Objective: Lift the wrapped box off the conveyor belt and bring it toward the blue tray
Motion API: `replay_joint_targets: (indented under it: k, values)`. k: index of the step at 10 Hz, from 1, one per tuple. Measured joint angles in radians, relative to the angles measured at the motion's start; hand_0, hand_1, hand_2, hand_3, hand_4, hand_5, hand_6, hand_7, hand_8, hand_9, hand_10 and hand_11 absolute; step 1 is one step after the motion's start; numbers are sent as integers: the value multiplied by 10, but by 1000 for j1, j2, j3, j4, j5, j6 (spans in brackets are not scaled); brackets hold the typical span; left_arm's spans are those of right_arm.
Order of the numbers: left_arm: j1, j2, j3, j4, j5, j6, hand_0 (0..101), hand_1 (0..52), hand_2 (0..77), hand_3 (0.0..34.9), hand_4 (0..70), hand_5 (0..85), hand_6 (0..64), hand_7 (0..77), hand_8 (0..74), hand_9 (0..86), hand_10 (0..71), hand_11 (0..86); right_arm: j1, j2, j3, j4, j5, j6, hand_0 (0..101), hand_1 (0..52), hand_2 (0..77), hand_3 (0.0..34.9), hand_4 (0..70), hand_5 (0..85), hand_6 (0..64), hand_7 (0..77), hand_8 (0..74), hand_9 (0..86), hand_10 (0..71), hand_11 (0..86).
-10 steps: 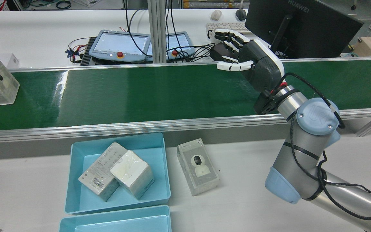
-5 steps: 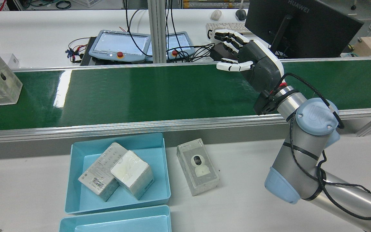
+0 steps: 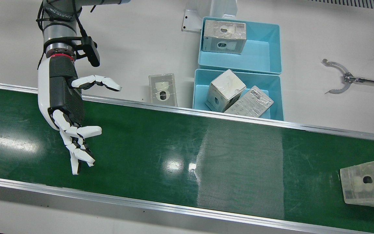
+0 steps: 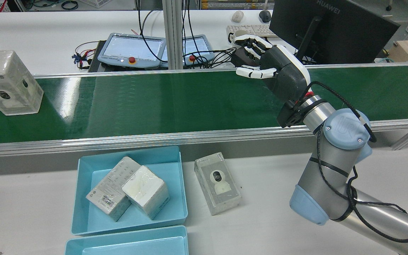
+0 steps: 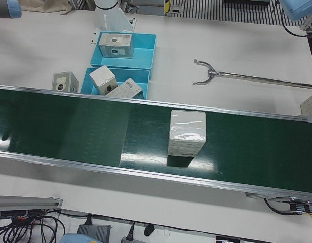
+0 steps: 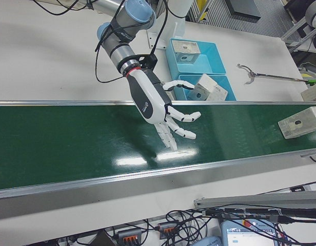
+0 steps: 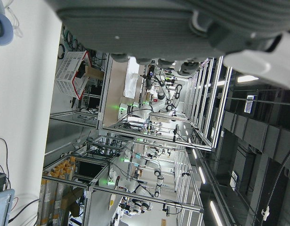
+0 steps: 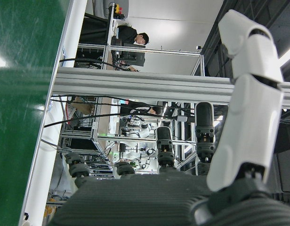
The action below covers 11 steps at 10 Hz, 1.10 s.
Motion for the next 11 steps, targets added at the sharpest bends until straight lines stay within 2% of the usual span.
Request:
replay_joint_targets:
  k: [1,5,6,7,8,9,10,11]
  values:
    - [0,0,0,0,0,0,0,0,5,0,0,5,0,5,5,0,5,0,-2,0,0,0,0,0,436,131,256,300,213,338,0,207,0,33,60,87]
    - [0,0,0,0,0,0,0,0,5,0,0,5,0,5,0,5,5,0,-6,-1,1,0,0,-1,442,131,262,302,213,360,0,207,0,33,60,87]
    - [0,0,0,0,0,0,0,0,11,0,0,5,0,5,5,0,5,0,-6,-1,3,0,0,0,442,131,262,303,196,371,0,180,0,27,60,98]
    - [0,0,0,0,0,0,0,0,11,0,0,5,0,5,0,0,5,0,-5,-1,5,1,0,0,442,131,262,303,180,393,0,180,0,27,60,98]
    - [0,0,0,0,0,0,0,0,11,0,0,5,0,5,5,0,0,0,-4,-1,8,1,0,1,436,131,262,303,164,464,0,196,0,49,60,98]
    - [0,0,0,0,0,0,0,0,11,0,0,5,0,5,5,0,0,0,-3,-1,9,1,0,2,436,131,262,303,164,464,0,196,0,49,60,98]
    - [0,0,0,0,0,0,0,0,5,0,0,5,0,5,5,0,5,0,-4,1,11,-1,0,2,436,131,262,305,153,573,0,256,44,109,82,142]
    - [0,0,0,0,0,0,0,0,11,0,0,5,0,5,5,0,5,0,-5,2,12,-3,0,2,459,131,295,303,207,704,93,409,82,196,114,175]
